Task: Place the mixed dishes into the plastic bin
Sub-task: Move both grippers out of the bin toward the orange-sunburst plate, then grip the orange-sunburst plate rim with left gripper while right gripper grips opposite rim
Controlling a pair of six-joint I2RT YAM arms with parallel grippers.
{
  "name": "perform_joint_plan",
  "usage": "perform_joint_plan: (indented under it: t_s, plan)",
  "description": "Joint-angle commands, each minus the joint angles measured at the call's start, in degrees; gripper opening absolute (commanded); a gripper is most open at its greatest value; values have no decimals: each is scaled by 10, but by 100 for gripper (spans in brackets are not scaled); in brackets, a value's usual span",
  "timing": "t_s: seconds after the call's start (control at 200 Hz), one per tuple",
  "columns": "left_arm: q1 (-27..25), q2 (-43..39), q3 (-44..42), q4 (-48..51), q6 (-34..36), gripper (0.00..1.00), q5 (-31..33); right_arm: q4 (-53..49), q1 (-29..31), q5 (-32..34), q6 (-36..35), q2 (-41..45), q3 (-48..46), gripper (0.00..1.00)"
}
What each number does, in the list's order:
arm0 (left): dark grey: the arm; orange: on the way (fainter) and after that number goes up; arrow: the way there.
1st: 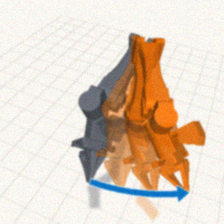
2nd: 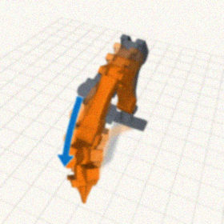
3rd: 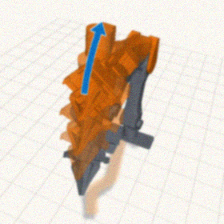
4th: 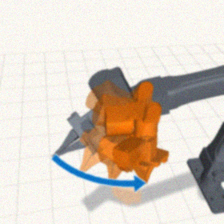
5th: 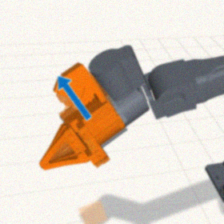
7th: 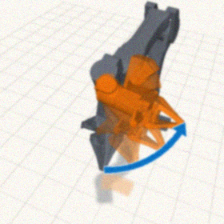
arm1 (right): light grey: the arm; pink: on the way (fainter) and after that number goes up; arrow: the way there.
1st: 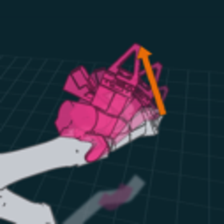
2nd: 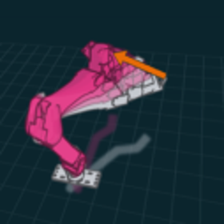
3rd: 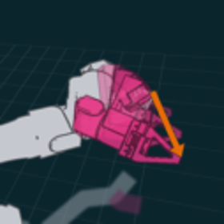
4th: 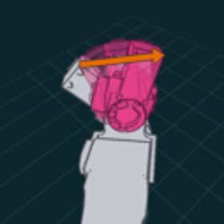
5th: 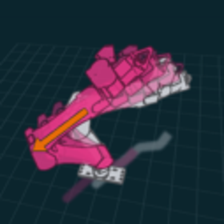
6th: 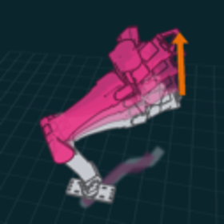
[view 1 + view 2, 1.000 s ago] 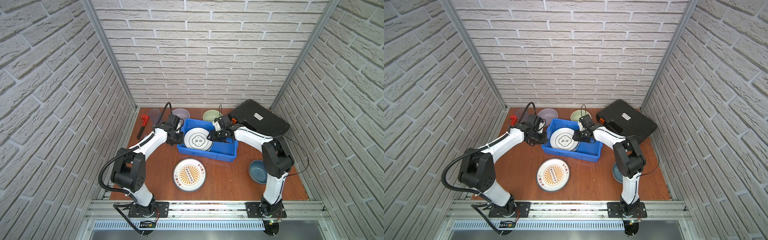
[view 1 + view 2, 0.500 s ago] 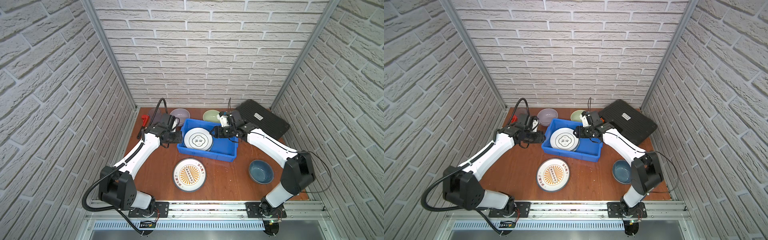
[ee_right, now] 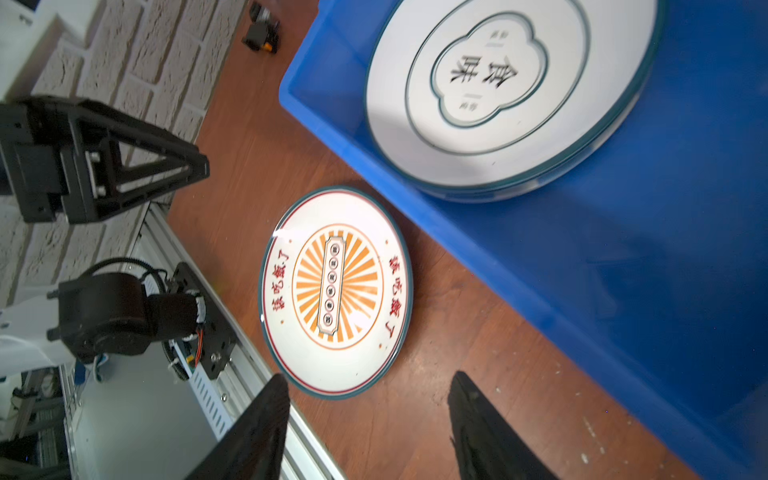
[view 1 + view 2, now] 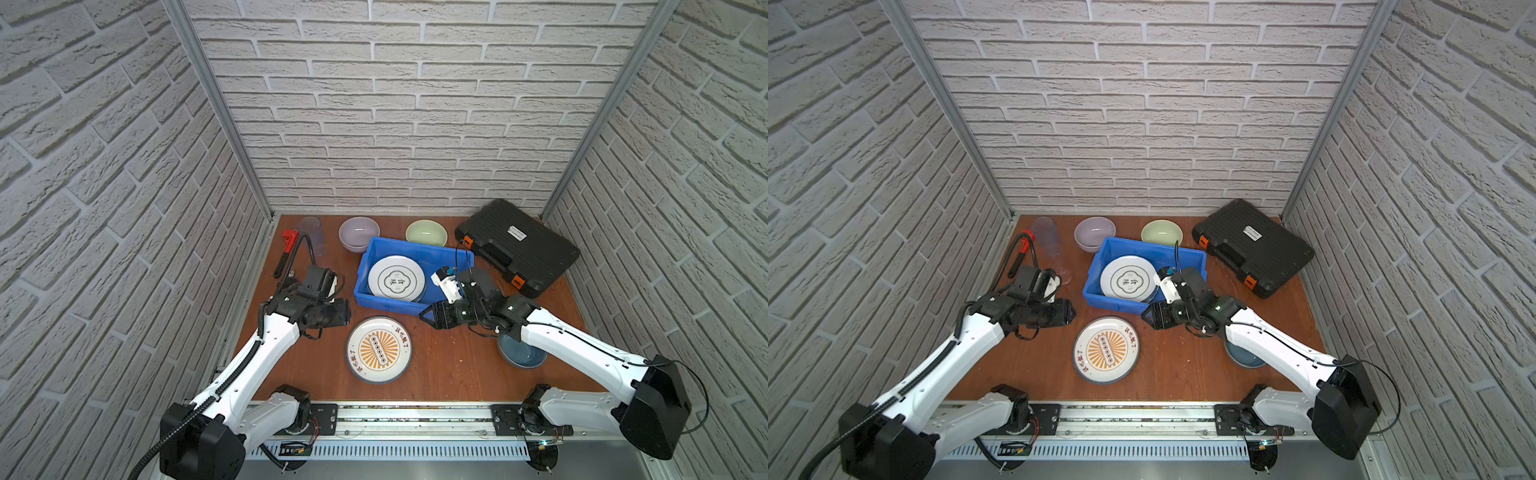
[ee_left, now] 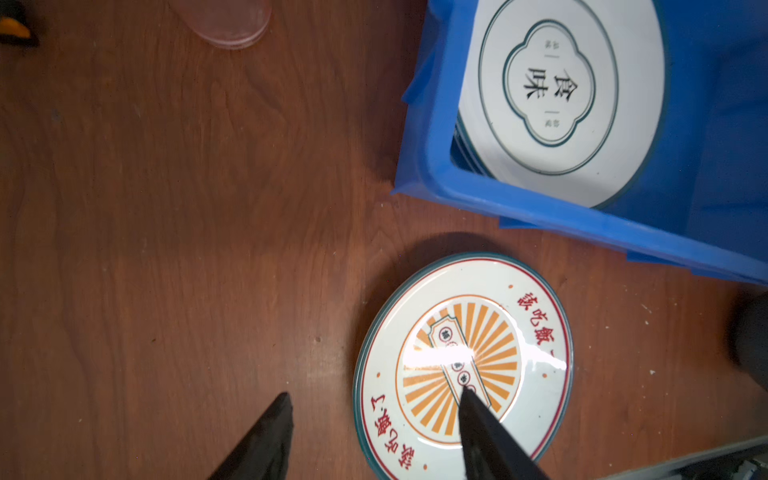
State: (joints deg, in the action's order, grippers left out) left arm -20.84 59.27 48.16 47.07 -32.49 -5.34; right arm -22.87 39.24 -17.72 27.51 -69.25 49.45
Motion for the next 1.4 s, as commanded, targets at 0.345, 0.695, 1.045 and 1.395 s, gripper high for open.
perform_joint_plan:
  t_s: [0.345, 0.695, 1.045, 1.395]
  plan:
    - [-102, -2, -126, -39, -147, 40, 57, 79, 111, 128, 99, -70, -70, 57]
    - [-132, -19, -191, -61, -191, 31, 80, 158, 133, 146, 176, -141, -98, 56]
    - [-138, -4, -220, -115, -194, 26, 53, 220, 140, 139, 210, -193, -101, 54]
    - [-150, 24, -242, -162, -205, 17, 42, 293, 142, 103, 229, -241, -96, 50]
